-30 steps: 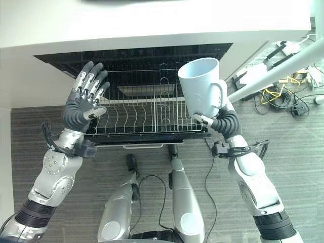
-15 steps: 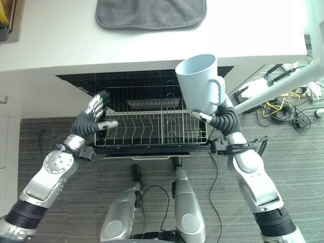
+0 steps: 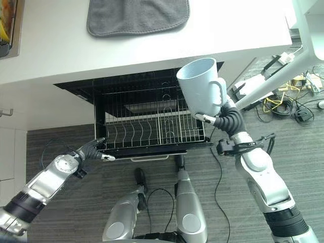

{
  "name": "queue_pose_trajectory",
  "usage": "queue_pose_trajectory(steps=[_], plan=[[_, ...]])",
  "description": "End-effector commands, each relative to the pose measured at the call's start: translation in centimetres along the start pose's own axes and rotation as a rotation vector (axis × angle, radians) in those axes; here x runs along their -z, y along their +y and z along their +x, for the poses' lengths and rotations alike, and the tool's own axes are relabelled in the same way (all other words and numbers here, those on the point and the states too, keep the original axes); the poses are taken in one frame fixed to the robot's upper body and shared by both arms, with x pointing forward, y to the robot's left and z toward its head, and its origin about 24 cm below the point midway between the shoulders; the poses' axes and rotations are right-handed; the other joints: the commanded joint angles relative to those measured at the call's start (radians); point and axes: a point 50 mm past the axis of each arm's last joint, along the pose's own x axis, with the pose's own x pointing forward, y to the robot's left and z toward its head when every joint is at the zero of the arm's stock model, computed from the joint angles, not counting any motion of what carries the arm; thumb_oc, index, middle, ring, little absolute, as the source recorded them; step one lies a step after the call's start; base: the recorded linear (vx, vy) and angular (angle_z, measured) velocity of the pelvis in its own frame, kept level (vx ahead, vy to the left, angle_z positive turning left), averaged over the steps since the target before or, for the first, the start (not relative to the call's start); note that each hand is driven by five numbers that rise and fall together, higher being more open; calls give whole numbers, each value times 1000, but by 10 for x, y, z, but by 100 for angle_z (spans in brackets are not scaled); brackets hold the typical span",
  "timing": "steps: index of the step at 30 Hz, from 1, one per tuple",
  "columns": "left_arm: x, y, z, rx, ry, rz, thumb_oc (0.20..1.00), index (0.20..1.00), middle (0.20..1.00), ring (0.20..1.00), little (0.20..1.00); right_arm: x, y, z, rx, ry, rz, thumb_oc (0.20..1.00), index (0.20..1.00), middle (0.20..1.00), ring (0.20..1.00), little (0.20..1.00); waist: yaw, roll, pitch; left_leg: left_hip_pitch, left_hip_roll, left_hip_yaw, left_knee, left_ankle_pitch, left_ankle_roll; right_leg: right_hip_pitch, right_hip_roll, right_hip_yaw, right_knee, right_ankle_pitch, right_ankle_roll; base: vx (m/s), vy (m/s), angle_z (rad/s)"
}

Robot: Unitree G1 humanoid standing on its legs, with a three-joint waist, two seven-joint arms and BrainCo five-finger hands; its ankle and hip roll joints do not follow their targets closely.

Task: Place the dishes in the dishwasher.

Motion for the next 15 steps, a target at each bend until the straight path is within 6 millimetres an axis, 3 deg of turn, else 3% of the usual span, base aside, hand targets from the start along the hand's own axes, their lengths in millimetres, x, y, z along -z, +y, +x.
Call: queue_pose_trajectory(steps=[1, 4, 7, 9, 15], plan=[[28, 1, -6, 84, 169, 193, 1000, 1000, 1000, 1000, 1000, -21, 8, 5, -56, -114, 37, 200, 200, 200, 200, 200, -28, -71, -42, -61, -6, 53, 128, -18, 39, 61, -26, -56, 88, -123, 9, 36, 14, -2], [18, 0, -4, 132, 148, 273, 1000, 1000, 1000, 1000, 1000, -19, 9, 7, -73, -102, 33, 200, 200, 200, 200, 200, -33, -74, -42, -61, -3, 59, 133, -20, 38, 63, -26, -55, 88, -123, 10, 25, 9, -4], [4, -4, -6, 265, 188, 478, 1000, 1000, 1000, 1000, 1000, -12, 12, 10, -97, -73, 28, 200, 200, 200, 200, 200, -37, -82, -40, -66, 0, 60, 140, -24, 37, 67, -26, -57, 86, -126, 10, 12, -4, -3], [1, -5, -13, 375, 263, 616, 1000, 1000, 1000, 1000, 1000, -6, 14, 11, -102, -39, 15, 200, 200, 200, 200, 200, -33, -89, -37, -72, 0, 58, 146, -27, 35, 68, -28, -61, 84, -128, 11, 2, -47, 0], [-4, -18, -32, 607, 342, 816, 1000, 1000, 1000, 1000, 1000, 9, 16, 19, -92, 51, -29, 200, 200, 200, 200, 200, -17, -95, -24, -85, 5, 54, 151, -20, 26, 70, -31, -74, 75, -126, 8, -11, -40, 3]])
